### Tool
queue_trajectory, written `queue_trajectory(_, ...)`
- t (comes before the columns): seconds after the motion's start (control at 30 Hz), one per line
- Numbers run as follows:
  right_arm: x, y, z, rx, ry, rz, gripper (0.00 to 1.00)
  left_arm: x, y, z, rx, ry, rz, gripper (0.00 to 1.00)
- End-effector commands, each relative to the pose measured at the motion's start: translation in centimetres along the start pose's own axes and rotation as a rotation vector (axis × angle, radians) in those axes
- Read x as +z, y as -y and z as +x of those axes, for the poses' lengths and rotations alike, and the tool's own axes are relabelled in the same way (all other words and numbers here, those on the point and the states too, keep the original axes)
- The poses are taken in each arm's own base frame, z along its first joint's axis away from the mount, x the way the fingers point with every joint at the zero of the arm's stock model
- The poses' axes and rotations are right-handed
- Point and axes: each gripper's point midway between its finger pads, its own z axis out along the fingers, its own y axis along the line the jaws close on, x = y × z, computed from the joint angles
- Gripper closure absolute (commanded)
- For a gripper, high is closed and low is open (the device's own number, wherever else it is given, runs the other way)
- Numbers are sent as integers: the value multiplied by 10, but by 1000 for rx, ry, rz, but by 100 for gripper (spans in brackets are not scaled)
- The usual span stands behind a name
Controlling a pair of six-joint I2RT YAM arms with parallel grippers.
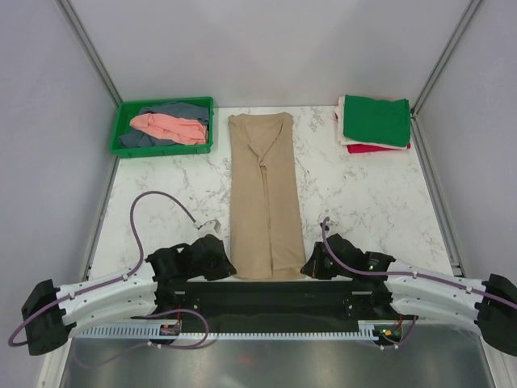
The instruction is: Fold and stack the t-shirts
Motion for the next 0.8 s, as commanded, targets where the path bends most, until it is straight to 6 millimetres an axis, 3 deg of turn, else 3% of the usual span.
queue_trajectory(0.0, -25, -1, -13, -49, 26, 65, 100, -12, 20, -11, -31, 31, -8, 98)
queue_trajectory(0.03, -32, -16, -25, -53, 61, 41, 100, -15, 24, -16, -25, 42, -6, 98)
queue_trajectory(0.13, -42, -33, -53, -81, 144, 39, 100, -27, 35, -37, 6, 104, -27, 98)
queue_trajectory(0.3, -34, -52, -90, -165, 192, 76, 100, -45, 53, -78, 55, 209, -89, 98)
queue_trajectory(0.33, -33, -57, -105, -161, 213, 84, 100, -46, 52, -83, 69, 217, -110, 98)
queue_trajectory(0.53, -27, -64, -175, -208, 279, 111, 100, -42, 56, -139, 82, 271, -183, 98)
queue_trajectory(0.67, -15, -67, -211, -244, 290, 128, 100, -37, 61, -182, 103, 321, -176, 98)
queue_trajectory(0.77, -5, -65, -237, -252, 297, 143, 100, -23, 54, -209, 102, 305, -197, 98)
